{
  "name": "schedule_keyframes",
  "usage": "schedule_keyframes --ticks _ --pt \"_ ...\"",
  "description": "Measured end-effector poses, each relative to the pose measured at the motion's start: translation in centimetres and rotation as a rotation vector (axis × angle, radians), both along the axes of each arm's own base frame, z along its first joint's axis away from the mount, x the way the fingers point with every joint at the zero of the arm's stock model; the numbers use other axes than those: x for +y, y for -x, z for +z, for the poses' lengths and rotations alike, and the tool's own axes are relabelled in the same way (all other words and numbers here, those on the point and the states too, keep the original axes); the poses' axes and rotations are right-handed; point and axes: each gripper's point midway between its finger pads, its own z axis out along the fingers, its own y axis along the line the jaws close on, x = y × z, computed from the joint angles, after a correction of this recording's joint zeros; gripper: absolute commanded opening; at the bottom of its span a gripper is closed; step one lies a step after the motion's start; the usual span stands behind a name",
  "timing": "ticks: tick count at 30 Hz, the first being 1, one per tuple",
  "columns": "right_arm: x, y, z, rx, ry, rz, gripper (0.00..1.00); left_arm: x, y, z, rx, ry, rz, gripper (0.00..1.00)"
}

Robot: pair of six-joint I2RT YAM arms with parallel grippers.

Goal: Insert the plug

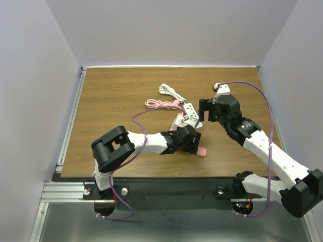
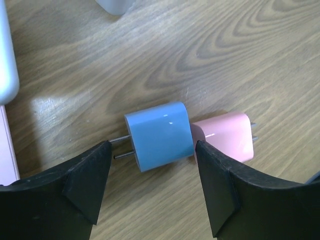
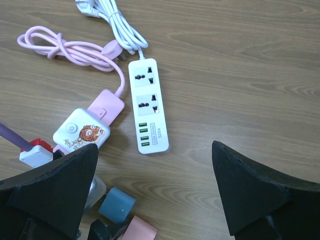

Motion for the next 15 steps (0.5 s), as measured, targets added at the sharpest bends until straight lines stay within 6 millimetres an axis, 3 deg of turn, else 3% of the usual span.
schedule_keyframes --ticks 8,11,13,15 --pt "0.00 0.00 0.01 0.000 -0.001 0.000 1.00 -0.10 -0.24 -0.13 -0.006 0.002 0.017 0.32" --pt "0.00 0.02 0.05 -0.002 -0.001 0.000 1.00 -0.09 -0.21 -0.13 -0.008 0.000 0.014 0.06" --pt "0.09 0.12 0.23 -0.004 -0.007 0.007 1.00 0.06 -0.12 -0.03 -0.012 -0.001 0.010 0.00" --pt "0.27 0.27 0.51 -0.010 -0.018 0.019 1.00 0.84 0.14 0.09 -0.015 -0.009 0.006 0.00"
